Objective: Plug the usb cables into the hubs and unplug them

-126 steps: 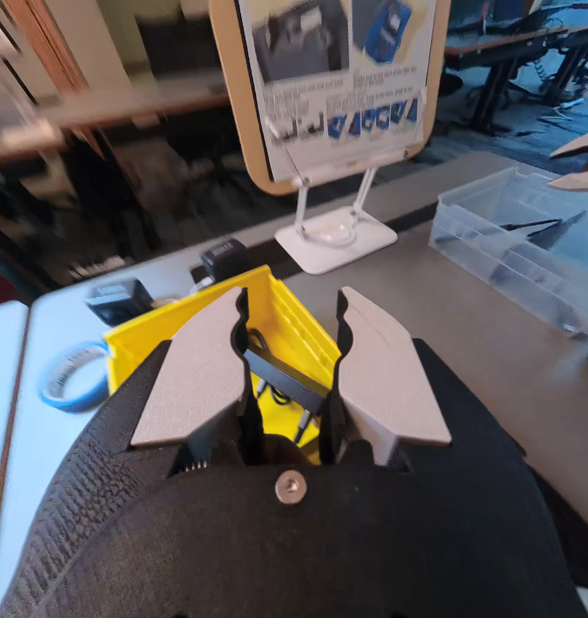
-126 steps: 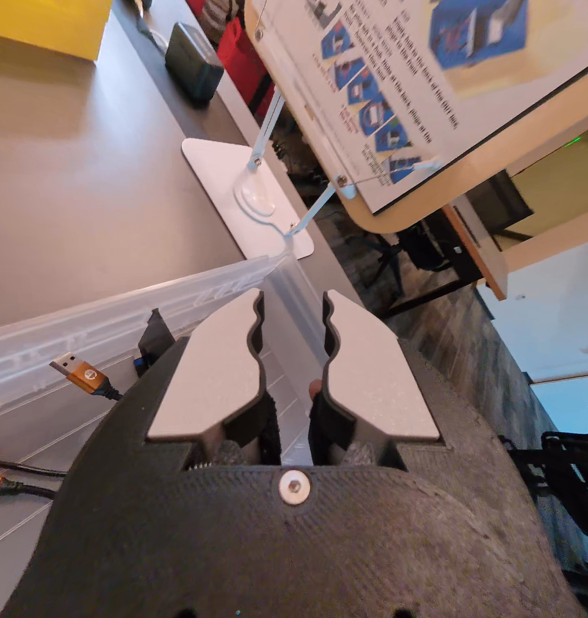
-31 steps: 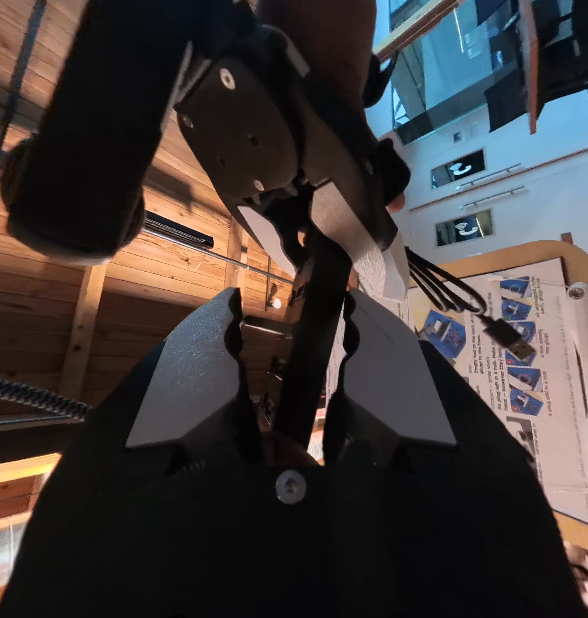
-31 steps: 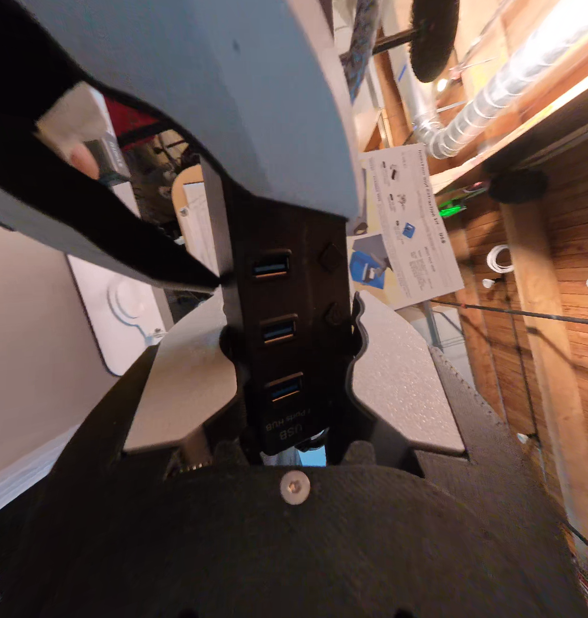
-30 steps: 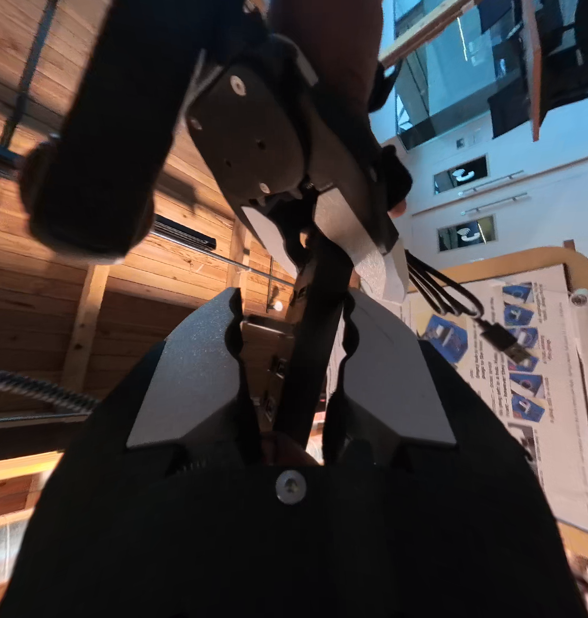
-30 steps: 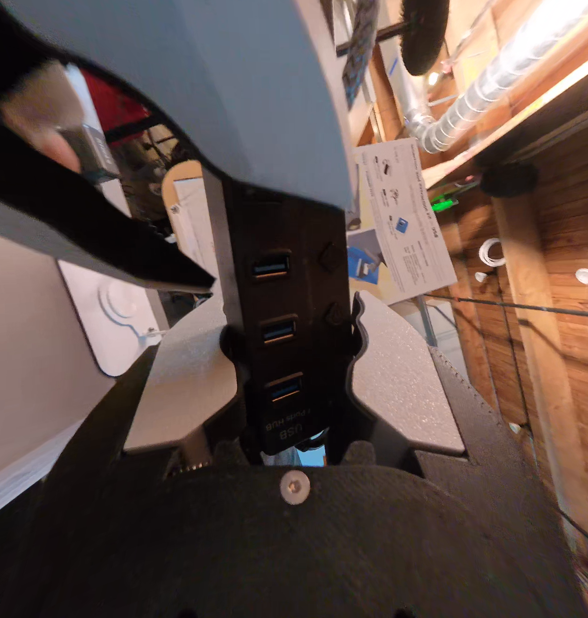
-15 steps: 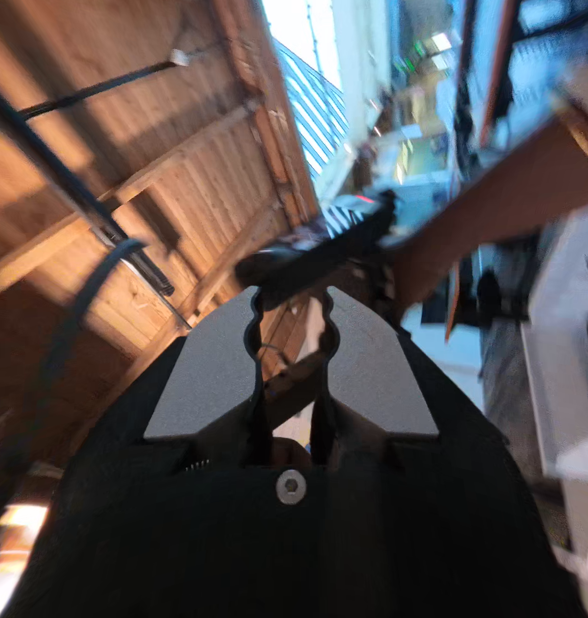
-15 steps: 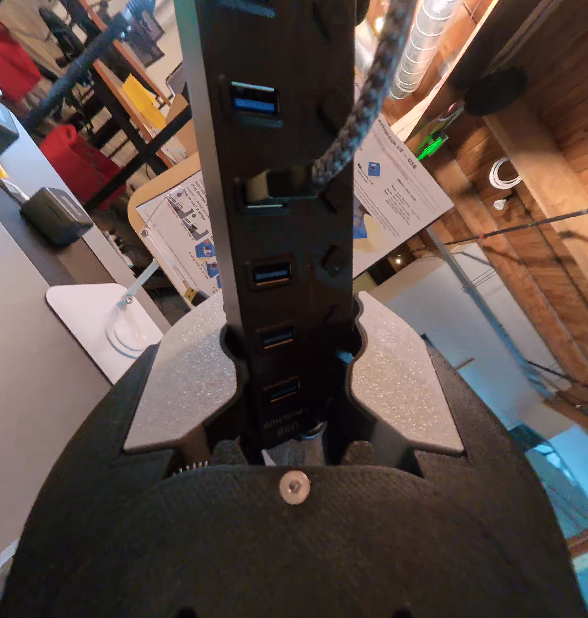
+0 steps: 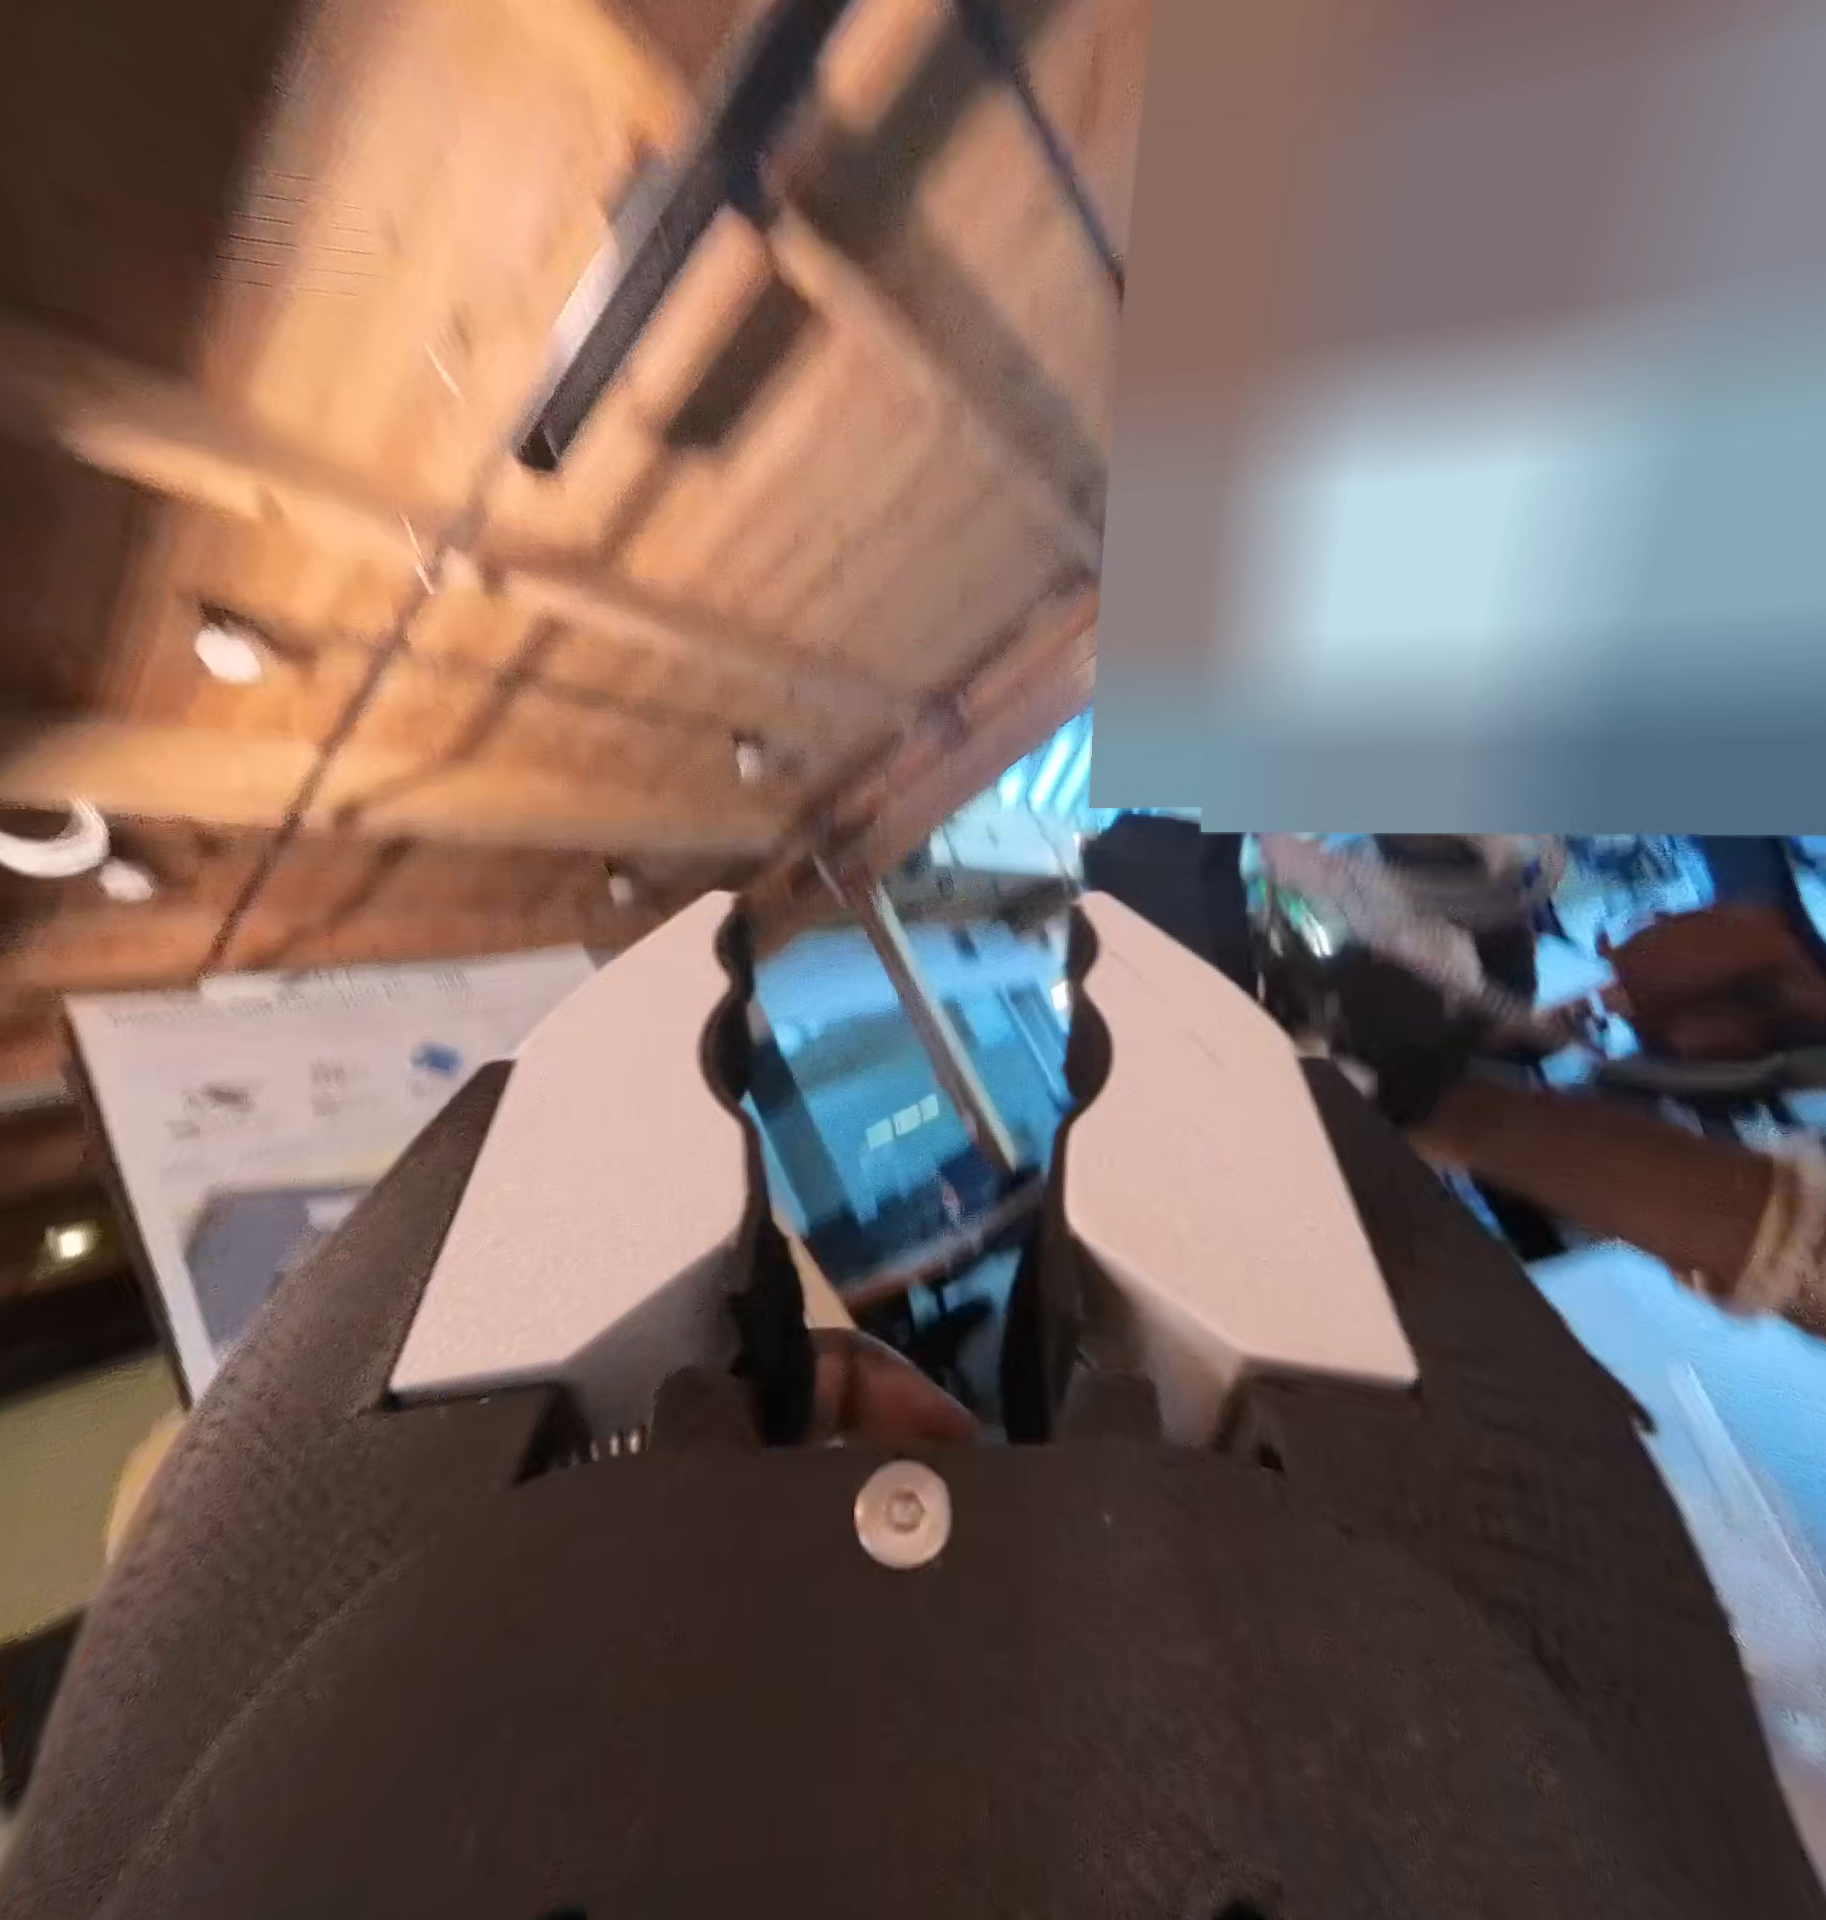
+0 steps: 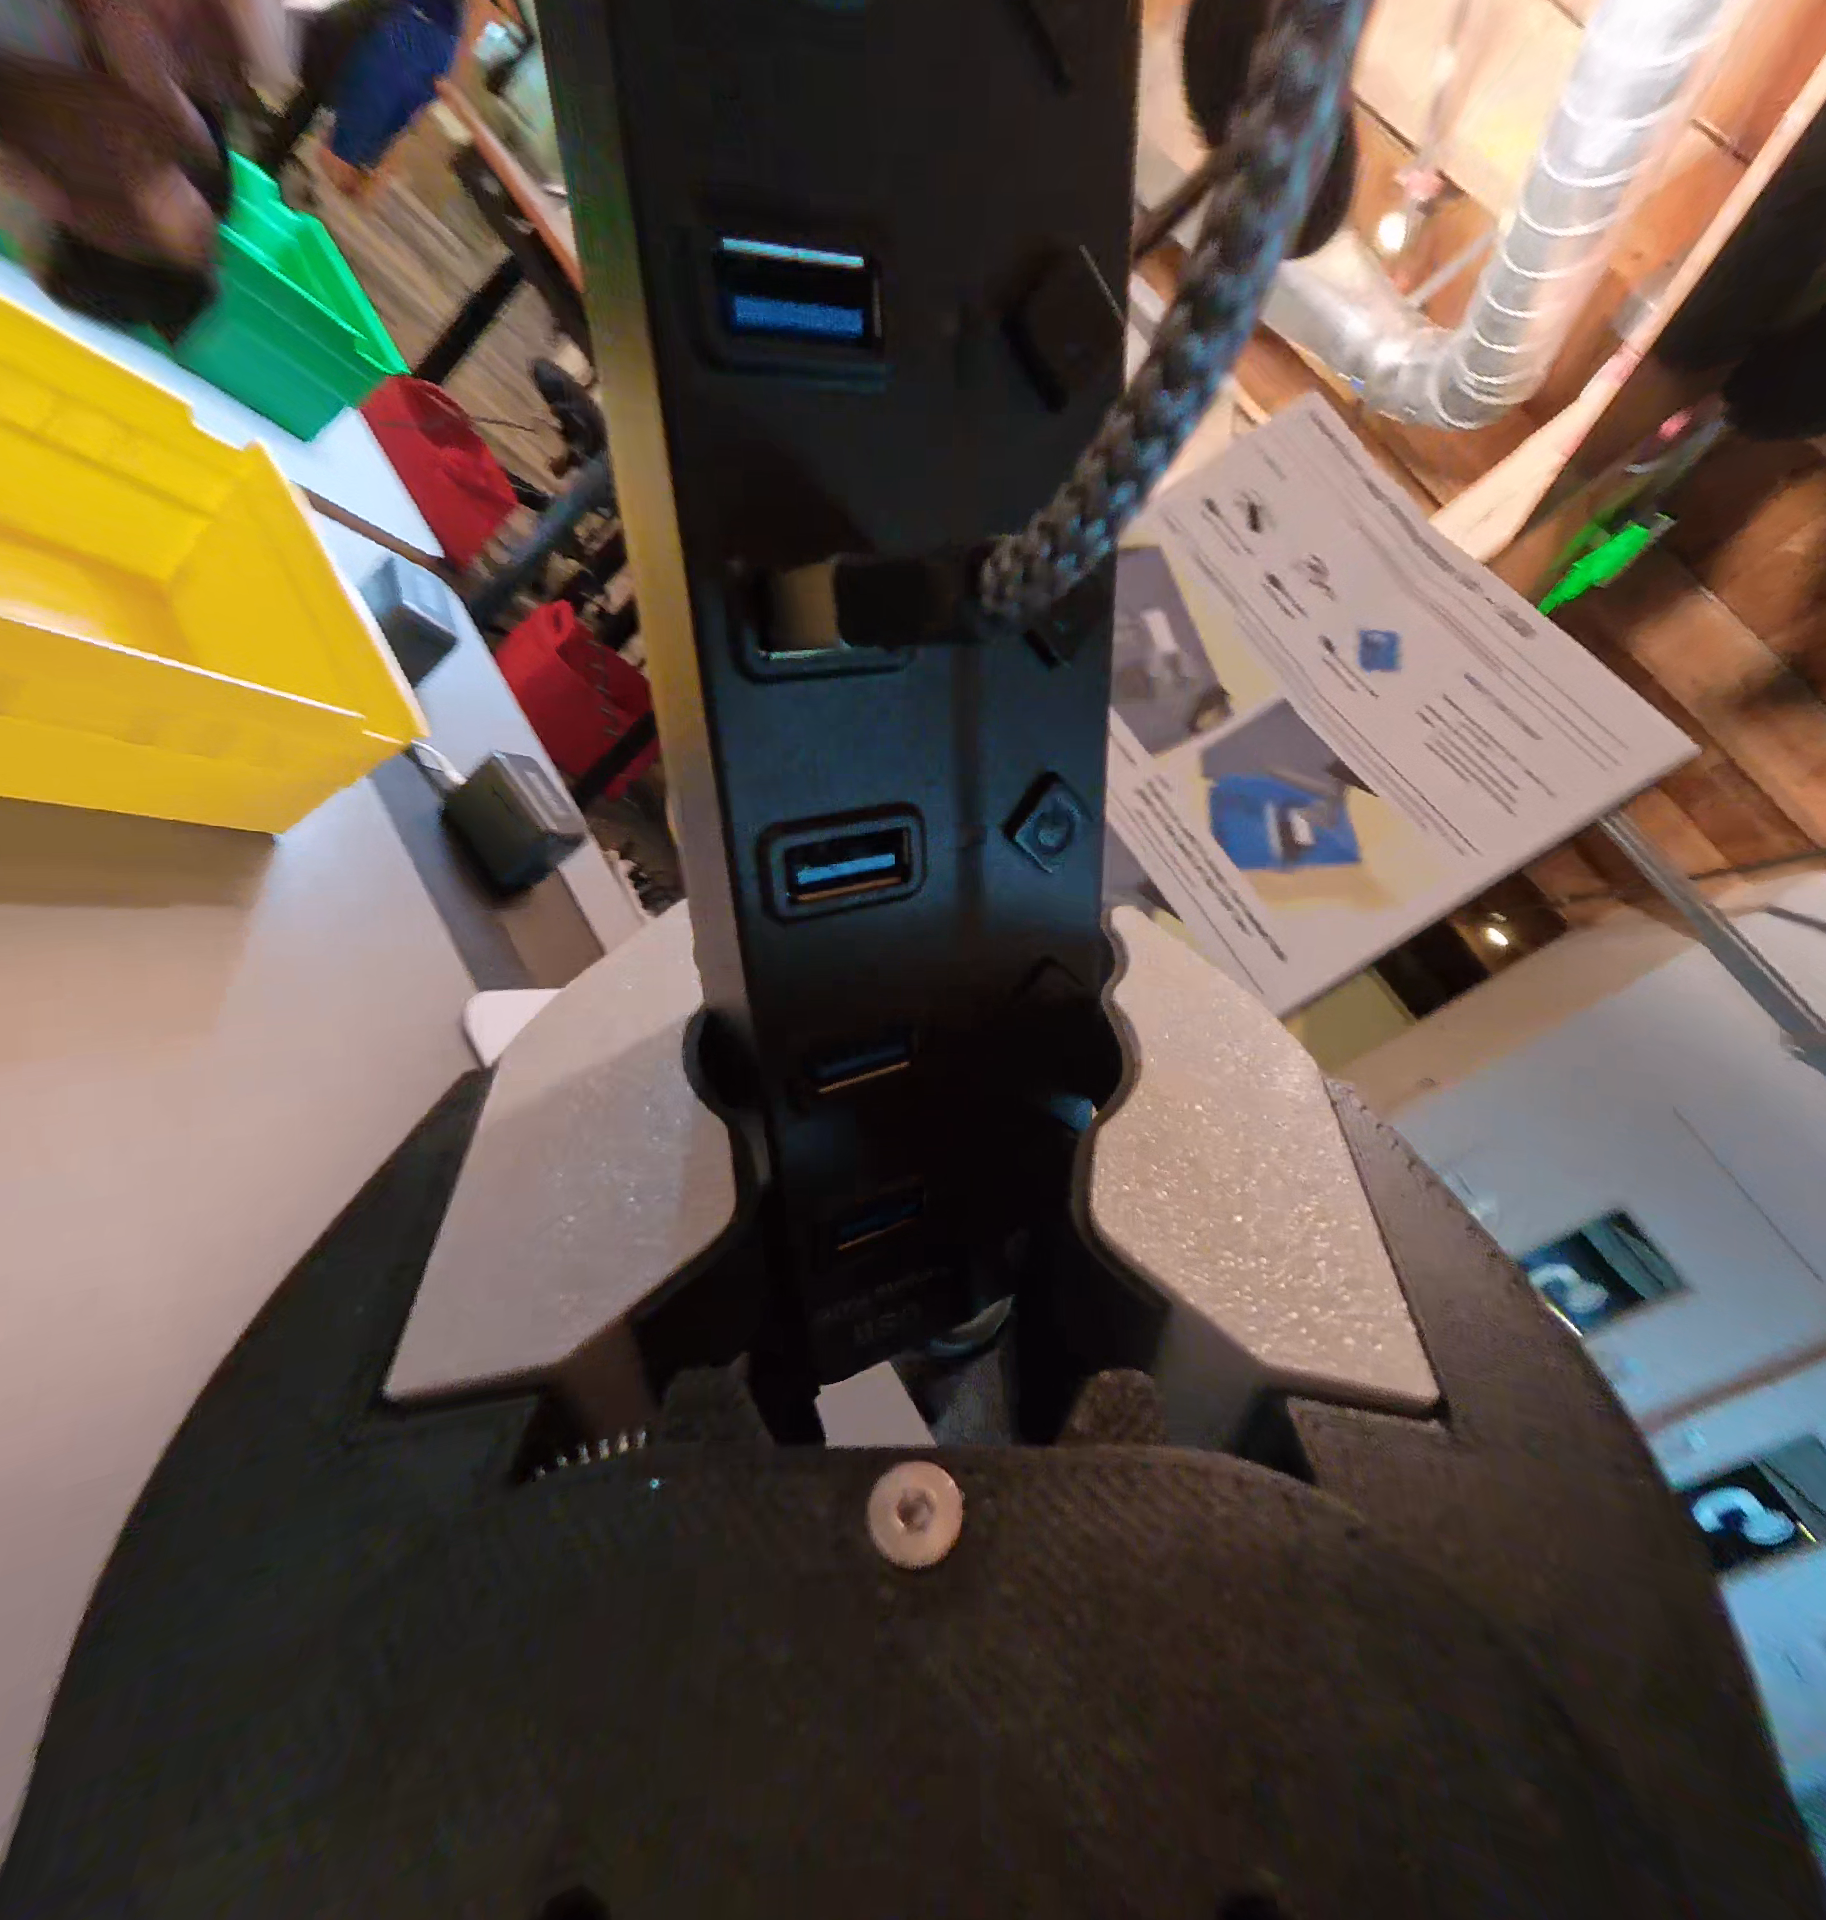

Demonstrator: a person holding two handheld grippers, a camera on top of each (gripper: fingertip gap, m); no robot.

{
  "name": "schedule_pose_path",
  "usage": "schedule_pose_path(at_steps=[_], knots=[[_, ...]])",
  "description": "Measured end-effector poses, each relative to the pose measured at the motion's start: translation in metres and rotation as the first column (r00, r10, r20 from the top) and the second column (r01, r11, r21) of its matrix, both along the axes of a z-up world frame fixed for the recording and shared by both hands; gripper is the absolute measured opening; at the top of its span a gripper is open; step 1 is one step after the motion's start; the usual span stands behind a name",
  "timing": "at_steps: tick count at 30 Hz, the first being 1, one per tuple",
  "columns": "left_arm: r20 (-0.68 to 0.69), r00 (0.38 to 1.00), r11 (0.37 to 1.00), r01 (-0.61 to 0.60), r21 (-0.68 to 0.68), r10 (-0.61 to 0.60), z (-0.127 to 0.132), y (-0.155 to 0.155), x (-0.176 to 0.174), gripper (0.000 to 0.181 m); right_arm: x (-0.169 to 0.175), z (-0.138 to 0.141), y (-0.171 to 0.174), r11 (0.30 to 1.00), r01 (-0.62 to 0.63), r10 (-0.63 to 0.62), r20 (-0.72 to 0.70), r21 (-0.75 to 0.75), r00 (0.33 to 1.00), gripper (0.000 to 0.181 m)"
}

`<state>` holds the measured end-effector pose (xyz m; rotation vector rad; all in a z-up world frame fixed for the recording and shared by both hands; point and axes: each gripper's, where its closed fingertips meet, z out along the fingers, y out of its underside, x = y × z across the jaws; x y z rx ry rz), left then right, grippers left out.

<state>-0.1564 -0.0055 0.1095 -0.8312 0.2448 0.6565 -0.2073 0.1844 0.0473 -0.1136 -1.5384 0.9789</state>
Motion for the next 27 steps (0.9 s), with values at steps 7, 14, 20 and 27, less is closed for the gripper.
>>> schedule_pose_path(at_steps=[7, 14, 20, 27], knots=[[0.036, 0.979, 0.943, 0.202, -0.265, -0.199, -0.047, 0.103, 0.014, 0.083, 0.010, -0.020, -0.062, 0.980, -0.188, 0.183, 0.076, 0.063, 0.980, 0.067], [0.007, 0.944, 0.911, 0.321, -0.257, -0.331, -0.046, 0.111, 0.040, 0.067, 0.017, -0.041, -0.091, 0.950, -0.282, 0.262, 0.156, 0.132, 0.952, 0.067], [-0.046, 0.959, 0.919, 0.252, -0.302, -0.278, -0.048, 0.106, 0.042, 0.059, 0.020, -0.039, -0.098, 0.945, -0.296, 0.277, 0.140, 0.141, 0.950, 0.067], [-0.093, 0.953, 0.909, 0.243, -0.339, -0.289, -0.048, 0.100, 0.053, 0.058, 0.043, -0.034, -0.088, 0.909, -0.394, 0.368, 0.181, 0.134, 0.912, 0.066]])
